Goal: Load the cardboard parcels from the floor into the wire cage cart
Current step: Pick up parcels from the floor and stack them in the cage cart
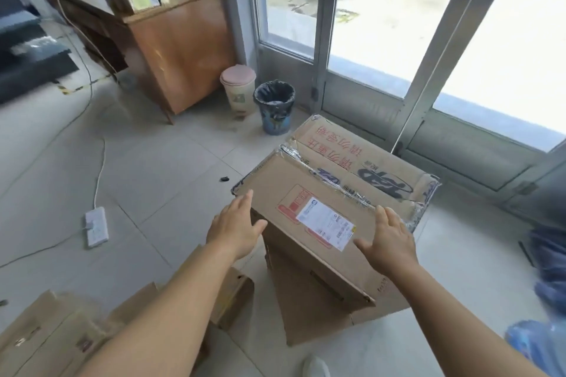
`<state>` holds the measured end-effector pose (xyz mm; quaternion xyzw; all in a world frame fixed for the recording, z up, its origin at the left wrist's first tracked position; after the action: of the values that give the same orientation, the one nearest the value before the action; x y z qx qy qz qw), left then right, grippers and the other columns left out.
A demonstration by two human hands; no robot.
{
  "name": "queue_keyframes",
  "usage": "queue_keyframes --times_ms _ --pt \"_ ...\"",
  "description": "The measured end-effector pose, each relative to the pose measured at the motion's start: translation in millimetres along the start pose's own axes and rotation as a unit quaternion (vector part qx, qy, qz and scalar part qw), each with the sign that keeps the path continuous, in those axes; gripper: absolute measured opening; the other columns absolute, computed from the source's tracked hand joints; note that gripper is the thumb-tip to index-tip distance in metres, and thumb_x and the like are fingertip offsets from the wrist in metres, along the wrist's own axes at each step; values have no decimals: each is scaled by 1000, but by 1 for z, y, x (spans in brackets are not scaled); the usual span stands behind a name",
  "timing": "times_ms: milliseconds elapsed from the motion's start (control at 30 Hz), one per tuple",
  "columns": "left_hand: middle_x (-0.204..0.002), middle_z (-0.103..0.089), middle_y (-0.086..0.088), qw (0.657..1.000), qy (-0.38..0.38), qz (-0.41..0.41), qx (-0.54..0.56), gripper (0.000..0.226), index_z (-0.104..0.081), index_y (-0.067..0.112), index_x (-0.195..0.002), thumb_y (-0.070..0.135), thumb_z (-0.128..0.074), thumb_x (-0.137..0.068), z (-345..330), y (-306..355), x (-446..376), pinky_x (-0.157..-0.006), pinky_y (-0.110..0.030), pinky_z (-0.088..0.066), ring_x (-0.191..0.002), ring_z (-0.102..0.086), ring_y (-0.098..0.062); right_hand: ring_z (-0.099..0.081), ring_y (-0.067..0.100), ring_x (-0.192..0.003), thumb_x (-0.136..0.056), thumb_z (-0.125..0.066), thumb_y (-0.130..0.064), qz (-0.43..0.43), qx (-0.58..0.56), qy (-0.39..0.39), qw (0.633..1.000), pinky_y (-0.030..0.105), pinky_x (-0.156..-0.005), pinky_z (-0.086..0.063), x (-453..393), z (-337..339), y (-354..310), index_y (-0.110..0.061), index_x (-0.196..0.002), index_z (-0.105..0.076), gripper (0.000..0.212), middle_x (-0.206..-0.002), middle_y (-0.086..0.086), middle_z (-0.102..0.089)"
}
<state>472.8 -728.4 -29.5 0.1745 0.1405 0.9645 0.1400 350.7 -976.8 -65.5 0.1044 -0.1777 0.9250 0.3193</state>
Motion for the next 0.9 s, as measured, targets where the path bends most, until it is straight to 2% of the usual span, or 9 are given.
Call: queue_keyframes --times_ms 300,467,533,633,767,900 --pt "-161 -13 -1 998 -15 -35 -50 80 -6 20 -155 45 -51 -95 -19 23 -118 -117 -42 -19 -147 -16 -22 -4 33 -150 -92 -61 -44 -146 -76 -41 985 41 -119 -14 -45 -29 34 -9 -155 5 98 -162 16 7" --pt "-163 5 -4 991 -69 -51 -105 91 3 24 -154 50 -55 -91 -27 18 -176 -118 -45 -13 -149 -3 -25 5 28 -150 -89 -65 -41 -202 -123 -13 972 36 -120 -4 -62 -47 32 -2 -153 10 106 -163 14 10" --pt "-162 7 -6 989 -86 -55 -110 94 5 25 -154 51 -57 -89 -31 14 -197 -118 -46 -12 -149 -1 -27 6 28 -150 -87 -67 -44 -234 -127 7 964 36 -120 -5 -68 -53 29 -2 -153 10 109 -163 14 11" --pt "-162 2 -7 989 -103 -66 -86 99 5 21 -154 49 -62 -86 -34 9 -220 -117 -44 -16 -148 -8 -28 4 30 -150 -82 -71 -48 -285 -166 30 943 39 -120 -9 -75 -57 26 -3 -153 8 116 -162 13 11" --pt "-155 -22 -10 990 -116 -80 -10 108 -3 13 -154 46 -73 -78 -38 10 -248 -111 -44 -30 -140 -30 -29 -6 31 -150 -73 -79 -47 -325 -220 31 919 40 -119 -14 -83 -58 32 -7 -154 12 128 -163 12 7" --pt "-150 -30 -13 989 -121 -79 25 109 -13 13 -151 44 -80 -71 -41 14 -267 -108 -44 -35 -136 -37 -31 -23 35 -145 -69 -84 -45 -356 -275 21 893 45 -116 -25 -86 -59 38 -17 -153 19 135 -161 10 -4"
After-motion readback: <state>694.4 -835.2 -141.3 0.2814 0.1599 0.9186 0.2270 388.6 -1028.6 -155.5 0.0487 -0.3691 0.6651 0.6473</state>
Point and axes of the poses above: each hand's wrist, its own x-axis away from the middle knuckle, its own z-axis out of the back of the hand, y = z × x, the point moved 1 cm from there along -x, towards the middle knuckle
